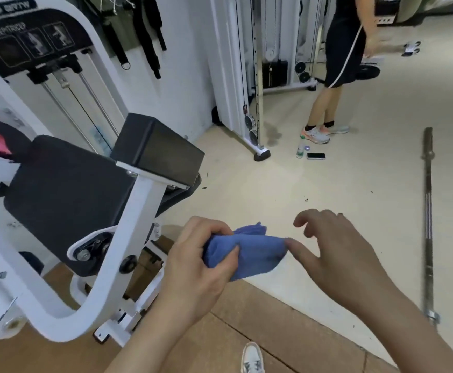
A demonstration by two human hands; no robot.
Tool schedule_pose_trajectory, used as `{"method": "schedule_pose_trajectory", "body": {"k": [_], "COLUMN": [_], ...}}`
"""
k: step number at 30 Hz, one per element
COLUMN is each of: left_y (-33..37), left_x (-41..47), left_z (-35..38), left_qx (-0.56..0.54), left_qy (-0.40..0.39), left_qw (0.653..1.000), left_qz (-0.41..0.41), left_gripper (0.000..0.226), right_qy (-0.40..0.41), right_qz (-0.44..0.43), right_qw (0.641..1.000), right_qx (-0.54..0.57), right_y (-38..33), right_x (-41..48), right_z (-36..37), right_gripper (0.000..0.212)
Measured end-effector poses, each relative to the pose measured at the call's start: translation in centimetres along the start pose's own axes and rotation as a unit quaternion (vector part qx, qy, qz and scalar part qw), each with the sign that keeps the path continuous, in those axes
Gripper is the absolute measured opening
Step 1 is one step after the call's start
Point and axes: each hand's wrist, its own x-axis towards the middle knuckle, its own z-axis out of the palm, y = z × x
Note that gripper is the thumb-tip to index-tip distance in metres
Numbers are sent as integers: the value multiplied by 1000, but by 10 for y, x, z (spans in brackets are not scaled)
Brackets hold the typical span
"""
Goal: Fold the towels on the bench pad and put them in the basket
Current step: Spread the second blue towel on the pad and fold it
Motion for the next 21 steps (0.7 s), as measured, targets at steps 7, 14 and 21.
{"method": "schedule_pose_trajectory", "body": {"k": [7, 14, 21], "left_y": [-15, -56, -86], "left_x": [55, 140, 247], "left_z": [94, 147, 145], "left_qx": [219, 228, 22], "left_qy": [17, -39, -38], "left_qw": [943, 936, 998], "left_qz": [251, 266, 54], "left_gripper": [5, 22, 42], "right_qy": [-218, -150, -69], "right_qz": [232, 264, 115], "right_qw": [826, 842, 955], "right_qx": [466, 446, 263], "right_y": [17, 56, 66], "right_x": [76, 206, 328], "right_z": [19, 38, 26], "right_gripper": [52, 31, 22]}}
